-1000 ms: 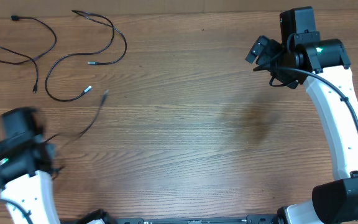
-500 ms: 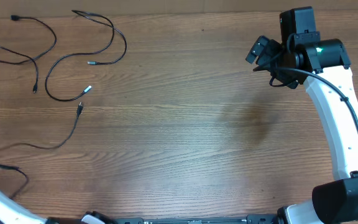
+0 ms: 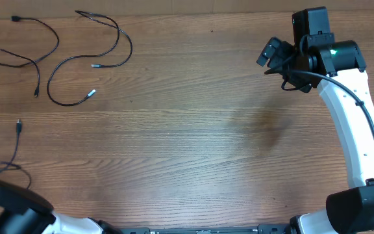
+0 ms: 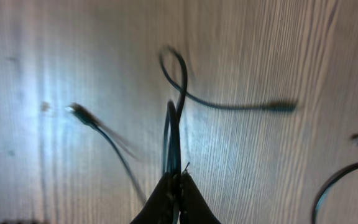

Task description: Untangle cables

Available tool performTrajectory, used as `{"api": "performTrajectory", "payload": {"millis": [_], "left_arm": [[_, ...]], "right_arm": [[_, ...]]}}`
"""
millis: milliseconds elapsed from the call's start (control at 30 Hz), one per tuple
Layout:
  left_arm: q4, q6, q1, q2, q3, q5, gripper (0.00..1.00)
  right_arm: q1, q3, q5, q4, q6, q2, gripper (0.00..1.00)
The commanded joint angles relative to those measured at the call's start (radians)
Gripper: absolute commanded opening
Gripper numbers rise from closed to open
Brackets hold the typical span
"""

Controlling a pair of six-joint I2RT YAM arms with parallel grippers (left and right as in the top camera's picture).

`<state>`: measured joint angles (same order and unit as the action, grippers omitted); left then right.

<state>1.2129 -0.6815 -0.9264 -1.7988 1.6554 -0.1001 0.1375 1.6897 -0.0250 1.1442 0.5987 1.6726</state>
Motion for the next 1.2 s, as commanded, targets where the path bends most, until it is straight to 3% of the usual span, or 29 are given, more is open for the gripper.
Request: {"api": "performTrajectory", "payload": {"millis": [0,33,67,100,133,200,467,600,733,1000,1167], "left_arm": [[-0.036,-0.019,0.075,-0.087,-0.004,0.023,0.04],[-0.045,-0.016,0.087,-0.095,-0.004,0.023,0.04],[-0.063,-0.016,0.107,-0.098,-0.004,0.024,0.16],[-0.073,-0.013,0.119,-0.096,-0.002,0.024,0.51],[-0.077,-0.013,0.126,-0.092,0.000,0.026,0.74],[-0.077,-0.002,0.136,-0.085,0.009,0.032,1.00],[0.007,0.177,0.133,0.064,0.086,0.146,1.00],[0.029,0.370,0.132,0.288,0.086,0.393,1.00],[0.102,0.452,0.154,0.460,0.080,0.574,0.99],[0.251,0.557,0.164,0.860,0.080,0.584,0.99],[0.472,0.555,0.164,1.068,0.081,0.528,1.00]], "right_arm": [[0.000,0.028,0.001,-0.006,0.003,-0.021,1.00],[0.000,0.028,0.001,-0.006,0.003,-0.021,1.00],[0.000,0.028,0.001,-0.005,0.003,-0.021,1.00],[0.000,0.028,0.001,-0.006,0.003,-0.021,1.00],[0.000,0.028,0.001,-0.006,0.003,-0.021,1.00],[0.000,0.028,0.001,-0.006,0.003,-0.021,1.00],[0.000,0.028,0.001,-0.006,0.003,-0.021,1.00],[0.000,0.028,0.001,-0.006,0.003,-0.021,1.00],[0.000,0.028,0.001,-0.006,0.003,-0.021,1.00],[0.000,0.028,0.001,-0.006,0.003,-0.021,1.00],[0.000,0.028,0.001,-0.006,0.003,-0.021,1.00]]}}
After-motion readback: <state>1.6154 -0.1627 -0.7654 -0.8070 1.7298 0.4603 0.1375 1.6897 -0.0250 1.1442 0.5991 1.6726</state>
